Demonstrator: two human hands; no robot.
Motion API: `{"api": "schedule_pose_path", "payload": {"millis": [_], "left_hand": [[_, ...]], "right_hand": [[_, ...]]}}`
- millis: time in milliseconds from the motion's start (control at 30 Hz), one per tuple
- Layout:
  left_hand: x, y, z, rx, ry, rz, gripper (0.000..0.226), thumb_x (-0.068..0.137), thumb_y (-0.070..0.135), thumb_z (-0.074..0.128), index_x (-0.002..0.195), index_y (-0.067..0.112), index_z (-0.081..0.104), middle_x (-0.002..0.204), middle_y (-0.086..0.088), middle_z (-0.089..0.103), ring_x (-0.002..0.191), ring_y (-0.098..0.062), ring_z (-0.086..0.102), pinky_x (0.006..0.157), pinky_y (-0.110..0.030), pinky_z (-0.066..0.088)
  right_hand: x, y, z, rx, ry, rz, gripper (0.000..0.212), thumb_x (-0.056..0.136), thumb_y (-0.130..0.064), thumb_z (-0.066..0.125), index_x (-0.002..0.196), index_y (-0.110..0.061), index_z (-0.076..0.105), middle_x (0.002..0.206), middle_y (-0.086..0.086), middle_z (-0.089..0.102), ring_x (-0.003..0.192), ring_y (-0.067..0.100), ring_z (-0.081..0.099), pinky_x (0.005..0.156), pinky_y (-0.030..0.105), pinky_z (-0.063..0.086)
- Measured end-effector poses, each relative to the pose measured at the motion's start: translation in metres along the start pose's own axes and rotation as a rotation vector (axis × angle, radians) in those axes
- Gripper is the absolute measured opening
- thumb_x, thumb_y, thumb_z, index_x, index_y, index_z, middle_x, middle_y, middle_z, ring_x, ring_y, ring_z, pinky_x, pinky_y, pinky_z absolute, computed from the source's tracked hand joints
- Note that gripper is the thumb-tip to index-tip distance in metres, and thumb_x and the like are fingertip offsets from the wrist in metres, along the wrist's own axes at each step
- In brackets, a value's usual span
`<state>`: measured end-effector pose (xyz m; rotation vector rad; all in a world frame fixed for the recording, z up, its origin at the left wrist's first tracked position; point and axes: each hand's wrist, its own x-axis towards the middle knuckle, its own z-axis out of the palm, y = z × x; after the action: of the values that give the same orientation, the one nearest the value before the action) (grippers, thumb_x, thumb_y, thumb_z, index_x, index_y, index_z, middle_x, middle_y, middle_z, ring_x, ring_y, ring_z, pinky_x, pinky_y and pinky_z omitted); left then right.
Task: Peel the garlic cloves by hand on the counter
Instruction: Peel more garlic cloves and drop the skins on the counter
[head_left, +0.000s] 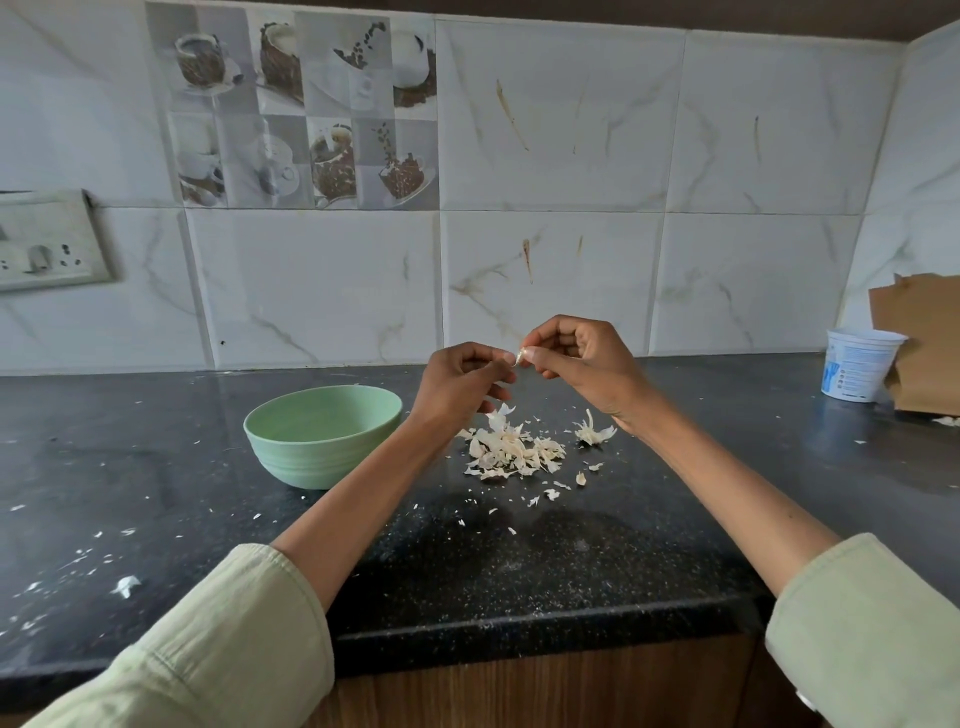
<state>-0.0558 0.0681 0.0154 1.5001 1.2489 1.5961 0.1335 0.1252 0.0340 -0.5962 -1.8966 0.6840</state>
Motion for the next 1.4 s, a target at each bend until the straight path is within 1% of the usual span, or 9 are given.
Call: {"api": "schedule_pose_path", "payload": {"millis": [100, 200, 333, 533, 667, 933, 1133, 1300, 1400], "left_hand": [[-0.001, 0.003, -0.001, -0.047, -0.027, -0.021, 0.026, 0.098, 0.030, 0.075, 0.108, 0.006, 0.075, 0.096, -0.007, 0.081, 0.078, -0.016, 0.074, 0.063, -0.021, 0.056], [-0.002, 0.002, -0.002, -0.047, -0.083, 0.003, 0.022, 0.092, 0.022, 0.082, 0.105, 0.004, 0.078, 0.097, -0.010, 0.081, 0.084, -0.019, 0.076, 0.075, -0.027, 0.060], [-0.003, 0.002, -0.002, -0.051, -0.061, 0.022, 0.021, 0.086, 0.014, 0.087, 0.103, 0.004, 0.080, 0.092, -0.014, 0.081, 0.083, -0.023, 0.076, 0.081, -0.033, 0.062], [-0.006, 0.004, 0.000, 0.219, 0.082, 0.223, 0.012, 0.085, 0.019, 0.089, 0.091, 0.011, 0.083, 0.074, -0.001, 0.078, 0.066, -0.009, 0.072, 0.066, -0.021, 0.058], [-0.010, 0.004, 0.004, 0.432, 0.146, 0.362, 0.002, 0.087, 0.015, 0.084, 0.088, 0.015, 0.081, 0.070, 0.010, 0.074, 0.066, 0.000, 0.070, 0.063, -0.013, 0.052], [-0.012, 0.002, 0.005, 0.553, 0.188, 0.393, 0.005, 0.081, 0.018, 0.082, 0.085, 0.018, 0.080, 0.065, 0.013, 0.069, 0.060, 0.000, 0.065, 0.057, -0.015, 0.049], [-0.013, 0.002, 0.006, 0.498, 0.142, 0.401, 0.002, 0.087, 0.015, 0.082, 0.087, 0.016, 0.081, 0.069, 0.011, 0.073, 0.064, -0.003, 0.069, 0.062, -0.020, 0.056], [-0.009, 0.006, 0.000, 0.242, 0.064, 0.279, 0.005, 0.087, 0.011, 0.085, 0.092, 0.012, 0.083, 0.073, 0.000, 0.078, 0.066, -0.010, 0.071, 0.065, -0.020, 0.058], [-0.010, 0.006, -0.002, 0.108, 0.028, 0.233, 0.010, 0.086, 0.009, 0.086, 0.095, 0.007, 0.083, 0.081, -0.007, 0.080, 0.074, -0.019, 0.076, 0.069, -0.022, 0.058]], "right_hand": [[0.000, -0.001, -0.001, -0.054, 0.018, -0.046, 0.009, 0.093, -0.009, 0.079, 0.101, -0.005, 0.076, 0.091, 0.007, 0.077, 0.082, 0.016, 0.070, 0.079, 0.032, 0.060], [0.001, 0.000, -0.002, -0.116, 0.032, -0.076, 0.007, 0.092, -0.012, 0.081, 0.097, -0.011, 0.077, 0.091, 0.003, 0.078, 0.084, 0.021, 0.072, 0.082, 0.040, 0.061], [-0.002, -0.001, 0.001, -0.188, 0.005, -0.090, 0.005, 0.090, -0.010, 0.082, 0.093, -0.011, 0.078, 0.085, -0.001, 0.080, 0.082, 0.017, 0.076, 0.081, 0.036, 0.063], [-0.004, -0.004, 0.004, -0.230, 0.000, -0.115, 0.007, 0.088, -0.011, 0.086, 0.091, -0.013, 0.081, 0.085, -0.005, 0.080, 0.081, 0.012, 0.076, 0.078, 0.026, 0.062], [-0.004, -0.001, 0.005, -0.289, 0.009, -0.127, 0.008, 0.086, -0.011, 0.087, 0.090, -0.014, 0.080, 0.081, -0.005, 0.078, 0.075, 0.012, 0.074, 0.073, 0.025, 0.060], [-0.004, 0.000, 0.008, -0.328, -0.010, -0.116, 0.006, 0.087, -0.011, 0.085, 0.088, -0.013, 0.079, 0.076, -0.004, 0.076, 0.068, 0.007, 0.069, 0.068, 0.027, 0.060], [-0.005, 0.000, 0.006, -0.337, -0.010, -0.091, 0.008, 0.086, -0.010, 0.085, 0.085, -0.012, 0.078, 0.075, -0.002, 0.075, 0.067, 0.009, 0.068, 0.068, 0.033, 0.060], [-0.001, -0.002, 0.003, -0.219, -0.007, -0.013, 0.004, 0.090, -0.007, 0.078, 0.089, -0.010, 0.078, 0.078, 0.003, 0.079, 0.078, 0.029, 0.076, 0.073, 0.039, 0.064], [-0.001, -0.002, 0.002, -0.187, -0.015, 0.007, 0.005, 0.092, -0.004, 0.075, 0.091, -0.008, 0.077, 0.077, 0.006, 0.078, 0.080, 0.031, 0.076, 0.072, 0.036, 0.065]]}}
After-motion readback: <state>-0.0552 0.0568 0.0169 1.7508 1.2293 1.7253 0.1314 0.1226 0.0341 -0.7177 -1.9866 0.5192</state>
